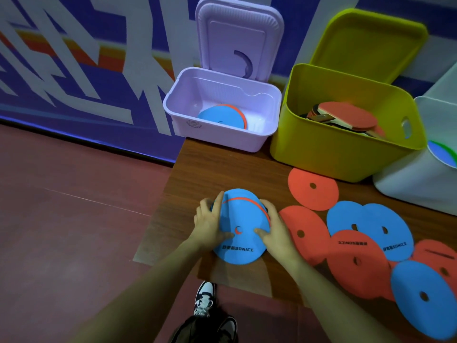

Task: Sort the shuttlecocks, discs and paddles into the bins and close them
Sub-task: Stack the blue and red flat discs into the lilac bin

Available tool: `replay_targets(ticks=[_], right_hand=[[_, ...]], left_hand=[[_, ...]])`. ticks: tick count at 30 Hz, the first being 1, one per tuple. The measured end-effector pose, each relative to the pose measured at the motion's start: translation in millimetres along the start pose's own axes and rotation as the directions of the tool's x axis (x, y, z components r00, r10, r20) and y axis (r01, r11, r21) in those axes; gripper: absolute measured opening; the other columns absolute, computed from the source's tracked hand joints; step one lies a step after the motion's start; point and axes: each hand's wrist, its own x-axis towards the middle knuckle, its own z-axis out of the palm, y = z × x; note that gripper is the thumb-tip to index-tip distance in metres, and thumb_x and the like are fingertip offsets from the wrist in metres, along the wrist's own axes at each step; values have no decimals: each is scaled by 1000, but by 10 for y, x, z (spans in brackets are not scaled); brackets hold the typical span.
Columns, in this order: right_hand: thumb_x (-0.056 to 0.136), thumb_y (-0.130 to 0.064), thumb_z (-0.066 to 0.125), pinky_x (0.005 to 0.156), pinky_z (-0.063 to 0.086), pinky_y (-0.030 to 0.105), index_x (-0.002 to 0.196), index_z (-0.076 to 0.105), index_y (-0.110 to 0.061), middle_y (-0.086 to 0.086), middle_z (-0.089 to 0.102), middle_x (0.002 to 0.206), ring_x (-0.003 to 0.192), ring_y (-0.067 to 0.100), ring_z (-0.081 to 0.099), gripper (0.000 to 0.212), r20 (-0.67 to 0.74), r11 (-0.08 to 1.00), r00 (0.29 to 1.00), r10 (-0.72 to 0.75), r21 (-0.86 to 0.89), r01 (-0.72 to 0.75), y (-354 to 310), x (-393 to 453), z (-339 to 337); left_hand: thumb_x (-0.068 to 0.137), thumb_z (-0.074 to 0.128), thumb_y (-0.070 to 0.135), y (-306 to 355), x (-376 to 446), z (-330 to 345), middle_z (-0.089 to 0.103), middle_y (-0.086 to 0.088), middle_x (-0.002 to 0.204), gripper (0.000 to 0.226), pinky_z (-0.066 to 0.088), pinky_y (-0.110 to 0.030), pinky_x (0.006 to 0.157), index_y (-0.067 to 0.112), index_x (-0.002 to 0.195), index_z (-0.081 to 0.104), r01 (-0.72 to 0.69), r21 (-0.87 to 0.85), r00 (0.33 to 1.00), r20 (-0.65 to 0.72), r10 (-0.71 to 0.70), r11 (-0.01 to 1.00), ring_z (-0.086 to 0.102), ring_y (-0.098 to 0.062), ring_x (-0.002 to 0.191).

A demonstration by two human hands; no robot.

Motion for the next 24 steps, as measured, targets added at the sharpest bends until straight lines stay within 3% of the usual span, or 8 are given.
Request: replay_targets(ticks=[6, 12, 16, 19, 21, 24], right_hand=[[86, -1, 60, 107, 38, 38, 137, 36, -36, -9, 41, 140, 131, 13, 38, 67, 3, 995, 995, -95, 25, 95, -39, -124, -44], [88, -4, 60, 108, 33, 27, 143, 31, -30, -6, 37, 146, 135, 14, 34, 68, -18, 989, 990, -139, -52, 138, -44, -201, -111], [88, -4, 59, 99, 33, 21, 145, 29, -30, -3, 39, 143, 130, 16, 38, 69, -57, 969, 976, -209, -144, 199, -150, -260, -152], [88, -7, 59, 81, 39, 18, 146, 27, -31, -3, 43, 129, 113, 17, 50, 70, -110, 950, 957, -270, -193, 245, -312, -254, -206], [87, -7, 61, 75, 40, 20, 145, 27, -29, -1, 42, 122, 103, 17, 53, 71, -149, 932, 933, -327, -215, 292, -466, -215, -246], [84, -4, 63, 86, 47, 34, 145, 31, -24, 3, 41, 121, 107, 21, 51, 71, -190, 908, 898, -397, -224, 354, -710, -84, -323]], left_hand=[[71, 77, 43, -72, -56, -13, 23, -9, 138, 110, 29, -38, 102, 32, 149, 0, 9, 41, 1000, -19, -8, 999, 29, -28, 120], [75, 75, 39, 65, -212, -11, 21, -9, 131, 105, 35, -36, 98, 29, 149, 0, 0, 41, 997, -78, 3, 999, 38, -28, 114], [76, 72, 45, 145, -354, -87, 22, -8, 131, 106, 33, -33, 98, 27, 149, -2, -9, 140, 983, -178, 34, 990, 39, -26, 114], [77, 70, 46, 234, -395, -237, 22, -9, 133, 103, 31, -32, 97, 27, 149, -2, -26, 167, 965, -253, 69, 986, 36, -25, 117], [77, 70, 45, 294, -380, -380, 22, -9, 134, 103, 30, -32, 97, 27, 149, -2, -45, 186, 947, -306, 101, 982, 35, -25, 120], [77, 70, 44, 372, -282, -626, 22, -11, 136, 102, 29, -34, 98, 25, 150, 1, -57, 199, 921, -368, 129, 978, 32, -28, 122]])
